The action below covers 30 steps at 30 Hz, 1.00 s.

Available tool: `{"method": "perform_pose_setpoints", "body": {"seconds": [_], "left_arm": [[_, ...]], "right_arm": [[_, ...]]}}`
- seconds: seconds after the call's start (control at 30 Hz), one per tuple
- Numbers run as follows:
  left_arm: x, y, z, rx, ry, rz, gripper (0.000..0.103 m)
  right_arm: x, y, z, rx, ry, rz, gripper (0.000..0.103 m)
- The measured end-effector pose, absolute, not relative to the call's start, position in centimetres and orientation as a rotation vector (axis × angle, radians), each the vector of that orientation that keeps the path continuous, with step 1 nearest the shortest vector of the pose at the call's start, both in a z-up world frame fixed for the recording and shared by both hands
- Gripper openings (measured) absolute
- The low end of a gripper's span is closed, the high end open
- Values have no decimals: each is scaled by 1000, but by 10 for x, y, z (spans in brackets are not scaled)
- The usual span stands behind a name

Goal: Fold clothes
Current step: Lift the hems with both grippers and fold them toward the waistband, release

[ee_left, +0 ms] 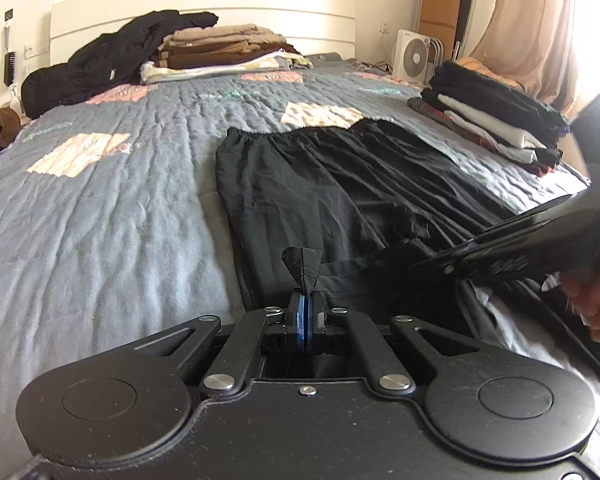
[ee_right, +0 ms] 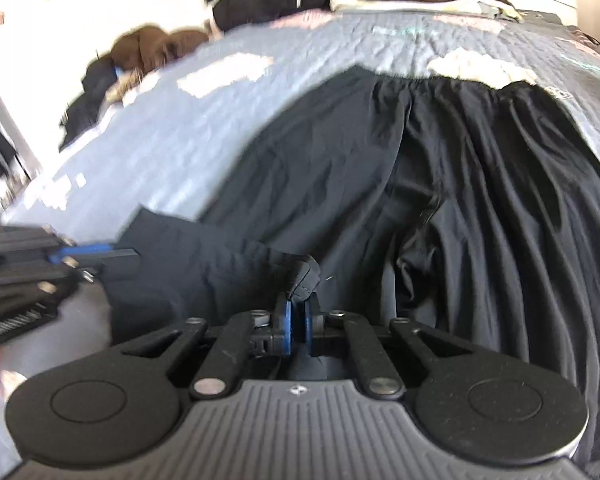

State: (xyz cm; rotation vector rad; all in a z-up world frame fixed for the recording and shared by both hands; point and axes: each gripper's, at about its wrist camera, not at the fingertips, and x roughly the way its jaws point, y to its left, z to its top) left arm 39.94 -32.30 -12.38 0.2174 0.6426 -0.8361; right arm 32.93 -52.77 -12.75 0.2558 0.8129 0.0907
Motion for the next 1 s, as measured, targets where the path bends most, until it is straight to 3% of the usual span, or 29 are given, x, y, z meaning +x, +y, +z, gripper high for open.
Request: {"method": "perform_pose_setpoints", "body": {"seconds": [0.43, 1.0], "left_arm": [[445, -377, -84, 261, 499, -845, 2], [601, -483, -92, 325, 424, -684, 2]], "right_arm": [[372, -571, -61, 205, 666, 56, 6], [535, -645, -95, 173, 630, -55, 6]]}}
